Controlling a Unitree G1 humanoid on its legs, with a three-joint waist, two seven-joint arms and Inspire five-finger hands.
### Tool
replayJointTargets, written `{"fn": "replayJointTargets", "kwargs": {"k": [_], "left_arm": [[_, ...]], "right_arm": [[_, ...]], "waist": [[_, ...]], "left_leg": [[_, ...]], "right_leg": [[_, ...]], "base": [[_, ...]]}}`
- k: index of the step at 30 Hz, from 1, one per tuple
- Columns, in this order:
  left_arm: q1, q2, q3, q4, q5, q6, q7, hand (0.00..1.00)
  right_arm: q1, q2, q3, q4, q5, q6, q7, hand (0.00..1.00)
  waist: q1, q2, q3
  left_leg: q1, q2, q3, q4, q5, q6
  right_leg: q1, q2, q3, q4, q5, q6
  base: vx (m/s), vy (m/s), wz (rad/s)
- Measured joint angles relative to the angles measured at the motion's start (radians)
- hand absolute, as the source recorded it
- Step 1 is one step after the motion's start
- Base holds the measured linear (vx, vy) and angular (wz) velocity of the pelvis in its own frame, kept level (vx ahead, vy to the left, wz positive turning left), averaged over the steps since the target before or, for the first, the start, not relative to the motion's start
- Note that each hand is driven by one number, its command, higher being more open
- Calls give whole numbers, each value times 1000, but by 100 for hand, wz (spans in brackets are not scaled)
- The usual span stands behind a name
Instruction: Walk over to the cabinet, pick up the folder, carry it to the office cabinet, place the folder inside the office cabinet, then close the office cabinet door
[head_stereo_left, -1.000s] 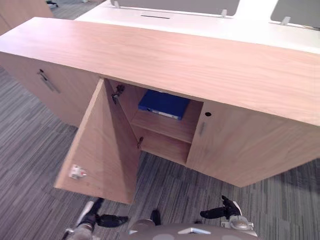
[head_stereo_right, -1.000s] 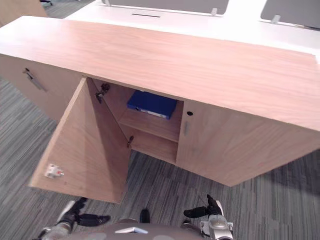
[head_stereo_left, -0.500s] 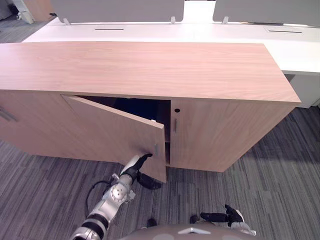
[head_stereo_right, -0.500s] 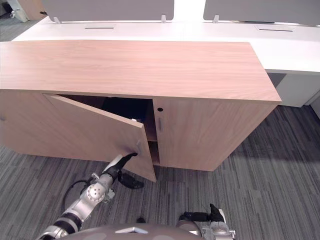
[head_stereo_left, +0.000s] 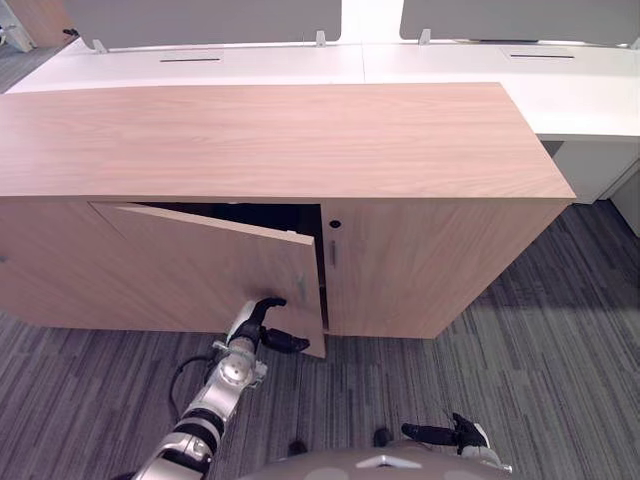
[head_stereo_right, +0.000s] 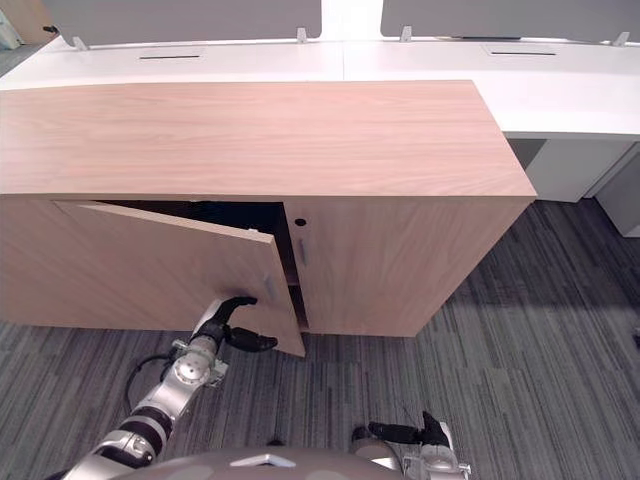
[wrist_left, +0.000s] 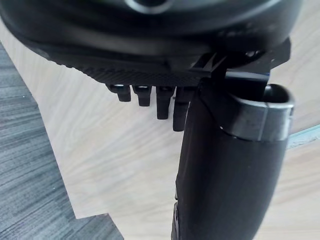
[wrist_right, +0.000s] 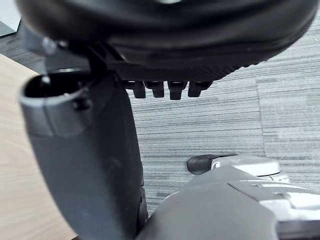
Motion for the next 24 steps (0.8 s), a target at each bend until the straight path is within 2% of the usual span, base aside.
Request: {"fn": "replayJointTargets", "kwargs": {"k": [5,6,9,11,13,16,19,21,24], "left_arm": [[76,-37,45,1,-36,-1,-11,100],[99,-42,63,11,-42,-1,-17,100],[149,-63,119,90,-45,1,-35,100],[179,-81,165,148,-45,3,-38,100],[205,-104,234,204,-45,5,-41,100],[237,-111,281,248,-45,7,-43,100],[257,-118,341,285,-44,14,-43,100],[282,-130,397,309,-45,20,-43,100],[297,-146,431,314,-45,22,-43,100]], "right_arm": [[-1,4,-6,0,19,1,0,100],[-4,10,-13,0,19,1,0,100],[-5,18,-40,0,20,1,-1,100],[-5,16,-40,0,27,1,-5,100],[-13,7,-45,2,41,1,-11,100],[-21,-5,-53,17,55,2,-11,100],[-37,-4,-78,33,55,2,-10,100],[-40,0,-79,33,55,1,-10,100],[-27,0,-85,36,55,2,-10,100]], "waist": [[1,-5,4],[2,-14,16],[10,-19,22],[28,-18,25],[44,-4,34],[58,11,38],[63,15,40],[68,9,40],[73,10,37]], "left_leg": [[13,18,17,22,-19,-15],[3,31,19,72,-46,-21],[-51,64,12,229,-116,-32],[-65,68,-22,275,-121,-26],[-65,67,-84,274,-121,-26],[-45,64,-135,232,-121,-26],[-17,64,-133,184,-125,-34],[14,59,-107,161,-125,-35],[39,49,-100,147,-125,-36]], "right_leg": [[11,15,14,7,-9,-11],[19,18,16,12,-11,-13],[16,30,38,36,-29,-23],[11,33,67,50,-32,-24],[1,40,92,54,-31,-24],[-9,49,118,54,-22,-22],[-14,56,142,48,-8,-17],[-12,55,175,44,2,-12],[4,47,186,34,7,-6]], "base": [[20,-36,-11],[8,-50,-6],[9,-67,-19],[24,-43,-38],[-7,-14,-28],[-37,21,-23],[-34,63,-30],[-47,90,-42],[-29,70,-16]]}}
